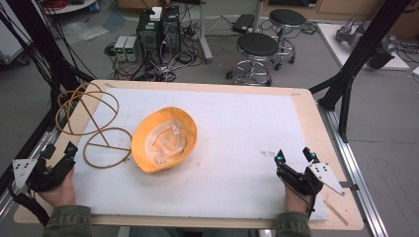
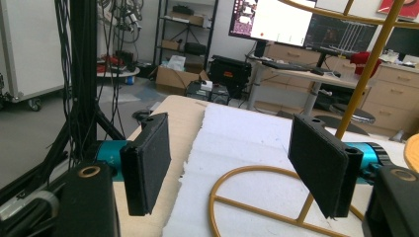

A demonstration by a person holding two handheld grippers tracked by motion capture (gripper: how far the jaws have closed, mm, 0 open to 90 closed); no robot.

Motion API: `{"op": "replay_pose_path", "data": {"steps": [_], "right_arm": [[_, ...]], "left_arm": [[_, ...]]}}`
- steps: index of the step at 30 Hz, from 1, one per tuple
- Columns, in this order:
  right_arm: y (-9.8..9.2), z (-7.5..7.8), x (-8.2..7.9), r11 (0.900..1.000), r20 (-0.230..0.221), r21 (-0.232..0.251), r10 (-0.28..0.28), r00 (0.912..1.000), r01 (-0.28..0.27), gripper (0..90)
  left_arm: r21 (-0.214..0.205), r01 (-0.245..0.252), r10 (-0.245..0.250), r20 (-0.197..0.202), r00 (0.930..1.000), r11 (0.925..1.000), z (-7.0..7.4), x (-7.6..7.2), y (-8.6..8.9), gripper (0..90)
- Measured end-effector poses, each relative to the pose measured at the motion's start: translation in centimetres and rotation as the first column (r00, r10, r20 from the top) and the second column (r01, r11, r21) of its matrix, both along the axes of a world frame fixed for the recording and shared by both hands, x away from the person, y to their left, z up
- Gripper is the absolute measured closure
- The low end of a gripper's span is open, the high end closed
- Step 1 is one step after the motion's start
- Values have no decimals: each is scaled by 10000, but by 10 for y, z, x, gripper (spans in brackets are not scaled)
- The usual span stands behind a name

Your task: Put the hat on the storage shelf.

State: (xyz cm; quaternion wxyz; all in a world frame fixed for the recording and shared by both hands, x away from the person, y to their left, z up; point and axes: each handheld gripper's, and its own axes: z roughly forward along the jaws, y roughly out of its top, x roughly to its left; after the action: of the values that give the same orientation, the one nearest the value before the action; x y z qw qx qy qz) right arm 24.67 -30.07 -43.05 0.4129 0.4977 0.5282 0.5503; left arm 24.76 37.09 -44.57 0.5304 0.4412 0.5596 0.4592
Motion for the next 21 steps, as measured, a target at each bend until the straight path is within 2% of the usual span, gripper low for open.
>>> {"op": "replay_pose_path", "data": {"steps": [7,14,21], "right_arm": [[0,0,0,10000,-23,-31,-6,10000,6,97],[0,0,1,10000,-25,-23,0,10000,0,97],[0,-1,1,9999,-104,96,132,9999,-131,97]], "left_arm": [[-29,-23,23,31,10000,10000,0,0,0,328],[215,0,-2,60,10000,9998,1,0,-3,328],[140,-3,3,48,10000,9999,1,0,-2,328]]}}
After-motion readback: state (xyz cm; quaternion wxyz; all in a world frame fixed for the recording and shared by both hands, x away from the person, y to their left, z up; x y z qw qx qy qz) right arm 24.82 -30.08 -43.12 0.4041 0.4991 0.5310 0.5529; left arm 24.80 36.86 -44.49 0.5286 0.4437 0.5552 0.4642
